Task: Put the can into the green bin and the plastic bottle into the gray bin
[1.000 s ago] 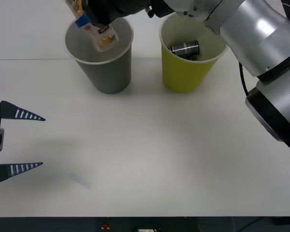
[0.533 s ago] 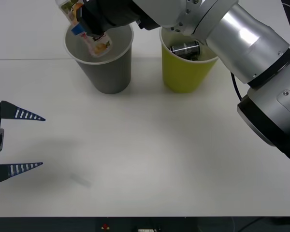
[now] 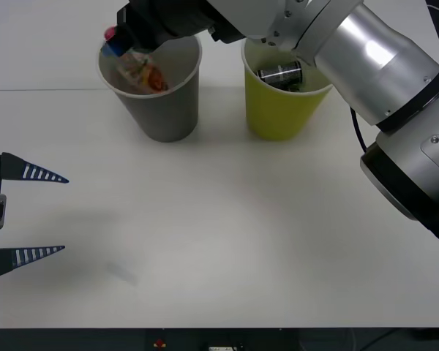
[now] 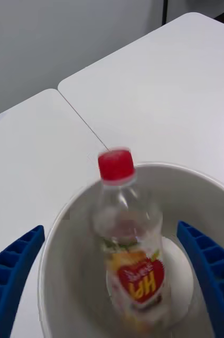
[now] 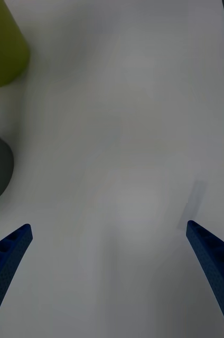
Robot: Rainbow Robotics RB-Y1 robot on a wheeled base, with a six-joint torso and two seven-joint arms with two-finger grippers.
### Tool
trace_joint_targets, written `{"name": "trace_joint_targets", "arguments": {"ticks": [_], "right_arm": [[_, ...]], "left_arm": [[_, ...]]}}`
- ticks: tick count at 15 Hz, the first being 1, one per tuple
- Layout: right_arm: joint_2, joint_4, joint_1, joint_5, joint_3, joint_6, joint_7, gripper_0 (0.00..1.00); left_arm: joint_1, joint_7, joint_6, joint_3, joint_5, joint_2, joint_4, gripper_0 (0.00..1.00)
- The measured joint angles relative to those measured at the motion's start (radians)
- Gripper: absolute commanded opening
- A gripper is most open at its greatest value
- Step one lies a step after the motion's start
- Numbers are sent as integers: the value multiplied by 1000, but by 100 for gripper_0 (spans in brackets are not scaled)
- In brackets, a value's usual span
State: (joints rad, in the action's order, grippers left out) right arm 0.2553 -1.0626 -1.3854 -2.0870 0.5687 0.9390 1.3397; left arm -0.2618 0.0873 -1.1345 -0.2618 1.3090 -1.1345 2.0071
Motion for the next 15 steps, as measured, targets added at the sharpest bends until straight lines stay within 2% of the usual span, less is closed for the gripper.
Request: {"name": "trace_joint_targets", "arguments": {"ticks": [3,7,12,15], "right_arm": [[30,-20,0,10,-18,16,-3,100],[78,-87,13,11,-119,168,-33,100],[193,-305,122,29,-213,310,-46,100],[273,-412,189,105,-290,400,-111,100]], "left_arm": [[0,0,0,0,0,0,0,100],[0,0,0,0,0,0,0,100],[0,0,0,0,0,0,0,100],[0,0,0,0,0,0,0,100]]}}
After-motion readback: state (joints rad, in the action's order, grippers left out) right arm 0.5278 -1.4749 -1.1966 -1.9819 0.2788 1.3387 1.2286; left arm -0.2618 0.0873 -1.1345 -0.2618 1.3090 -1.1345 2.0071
